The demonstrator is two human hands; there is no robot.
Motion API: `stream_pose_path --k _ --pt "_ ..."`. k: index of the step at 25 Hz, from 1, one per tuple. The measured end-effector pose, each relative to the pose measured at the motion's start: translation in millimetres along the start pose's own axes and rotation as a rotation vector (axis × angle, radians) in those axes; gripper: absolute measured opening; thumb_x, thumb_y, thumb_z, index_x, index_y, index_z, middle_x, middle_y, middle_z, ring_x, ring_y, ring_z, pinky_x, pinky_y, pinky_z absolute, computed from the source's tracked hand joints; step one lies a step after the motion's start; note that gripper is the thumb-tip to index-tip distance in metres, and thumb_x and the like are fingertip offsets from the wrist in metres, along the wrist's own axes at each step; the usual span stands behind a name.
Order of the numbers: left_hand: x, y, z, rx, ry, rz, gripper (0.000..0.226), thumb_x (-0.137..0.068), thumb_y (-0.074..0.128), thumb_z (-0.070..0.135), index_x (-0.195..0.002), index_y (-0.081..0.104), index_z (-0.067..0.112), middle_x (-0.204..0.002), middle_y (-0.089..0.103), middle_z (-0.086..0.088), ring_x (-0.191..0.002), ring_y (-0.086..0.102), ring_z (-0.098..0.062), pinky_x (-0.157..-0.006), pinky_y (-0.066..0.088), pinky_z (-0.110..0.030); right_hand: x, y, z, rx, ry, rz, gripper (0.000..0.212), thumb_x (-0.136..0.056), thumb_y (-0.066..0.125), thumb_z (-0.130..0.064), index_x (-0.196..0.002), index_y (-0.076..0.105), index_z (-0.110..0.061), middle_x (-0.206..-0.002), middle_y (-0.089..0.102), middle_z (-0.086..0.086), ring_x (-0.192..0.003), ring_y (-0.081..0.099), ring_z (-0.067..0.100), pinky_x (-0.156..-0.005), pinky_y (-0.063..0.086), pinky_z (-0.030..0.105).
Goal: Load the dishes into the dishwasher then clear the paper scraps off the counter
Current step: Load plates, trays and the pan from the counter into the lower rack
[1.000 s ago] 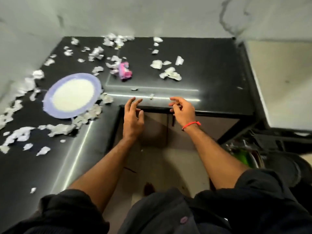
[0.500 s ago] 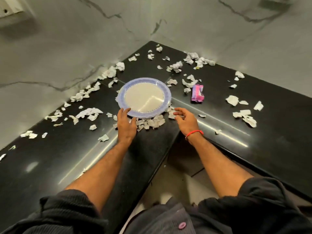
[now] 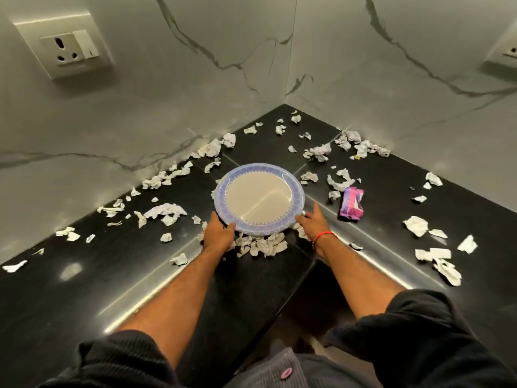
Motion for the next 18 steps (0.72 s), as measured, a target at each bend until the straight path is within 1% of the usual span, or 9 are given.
stream_pose_path --k 3,6,7,9,12,14,15,17,18 --pt "-1.1 5.9 -2.5 0.019 -0.039 0.031 0.058 -0.085 0.078 0.018 -0.137 0.05 0.019 -0.134 0.062 -0.004 -0.124 0.057 -0.027 -0.106 0.046 -0.044 -5.6 0.0 -2.6 -0.138 0.055 0.015 0.087 -0.093 0.064 -0.011 -0.157 0.004 -0.015 -0.15 0.043 0.012 -0.133 0.046 0.027 -0.101 0.039 0.037" --pt "2.1 2.4 -2.7 0.072 -0.068 0.099 0.07 -0.074 0.084 0.009 -0.134 0.052 0.025 -0.126 0.063 -0.003 -0.121 0.058 -0.028 -0.102 0.05 -0.047 -9.2 -6.0 -8.2 -0.219 0.069 0.08 0.077 -0.091 0.067 -0.012 -0.154 0.023 -0.008 -0.147 0.045 0.014 -0.127 0.051 0.03 -0.086 0.043 0.034" --pt "3.6 2.4 -1.8 0.106 -0.095 0.093 0.078 -0.074 0.082 0.004 -0.141 0.048 0.025 -0.125 0.062 -0.003 -0.121 0.057 -0.027 -0.101 0.051 -0.047 -11.9 -7.8 -8.4 -0.251 0.081 0.088 0.07 -0.091 0.067 -0.01 -0.15 0.03 -0.006 -0.144 0.049 0.015 -0.12 0.056 0.03 -0.079 0.044 0.031" --pt "4.9 6.3 2.9 0.169 -0.141 0.031 0.101 -0.077 0.079 -0.004 -0.158 0.024 0.021 -0.129 0.057 -0.006 -0.121 0.056 -0.027 -0.101 0.051 -0.047 -17.9 -12.6 -9.2 -0.304 0.081 0.1 0.048 -0.09 0.065 -0.001 -0.136 0.05 -0.002 -0.13 0.061 0.019 -0.092 0.064 0.027 -0.062 0.045 0.028" --pt "3.9 7.0 13.4 0.221 -0.166 -0.045 0.112 -0.079 0.076 -0.007 -0.161 0.005 0.021 -0.127 0.053 -0.006 -0.119 0.059 -0.028 -0.097 0.053 -0.049 -16.5 -25.5 -7.4 -0.392 0.067 0.163 0.039 -0.086 0.058 0.014 -0.123 0.059 0.003 -0.1 0.07 0.017 -0.076 0.064 0.024 -0.061 0.052 0.032" --pt "3.5 5.7 22.7 0.264 -0.168 -0.072 0.109 -0.078 0.073 -0.014 -0.16 0.01 0.019 -0.126 0.053 -0.005 -0.118 0.058 -0.028 -0.096 0.054 -0.049 -10.0 -29.6 -7.9 -0.487 0.068 0.153 0.039 -0.087 0.054 0.018 -0.121 0.056 -0.001 -0.089 0.067 0.01 -0.074 0.063 0.024 -0.065 0.054 0.037" --pt "4.5 6.5 26.8 0.28 -0.163 -0.094 0.103 -0.075 0.071 -0.017 -0.158 0.021 0.019 -0.128 0.056 -0.005 -0.117 0.059 -0.03 -0.096 0.054 -0.05 -4.5 -32.1 -9.2 -0.526 0.064 0.148 0.039 -0.087 0.053 0.018 -0.117 0.054 -0.007 -0.089 0.066 0.011 -0.074 0.064 0.025 -0.066 0.054 0.039" --pt "10.2 7.4 37.3 0.283 -0.103 -0.133 0.086 -0.067 0.069 -0.021 -0.138 0.044 0.02 -0.126 0.062 -0.01 -0.114 0.062 -0.032 -0.095 0.055 -0.052 6.2 -39.4 -14.7 -0.551 0.032 0.145 0.04 -0.087 0.053 0.017 -0.118 0.051 -0.008 -0.099 0.068 0.015 -0.078 0.066 0.027 -0.069 0.057 0.043" --pt "13.1 8.9 40.3 0.295 -0.074 -0.152 0.08 -0.065 0.068 -0.021 -0.131 0.048 0.02 -0.122 0.064 -0.012 -0.113 0.062 -0.034 -0.094 0.056 -0.052 12.4 -45.1 -17.1 -0.55 0.011 0.149 0.043 -0.087 0.054 0.015 -0.124 0.051 -0.006 -0.104 0.069 0.016 -0.08 0.067 0.028 -0.069 0.058 0.043"
Point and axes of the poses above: each hand's wrist, its own x-axis away from the middle knuckle, its own y-axis out of the palm, z = x × y, the point moved 10 cm from there along -x, towards the middle knuckle
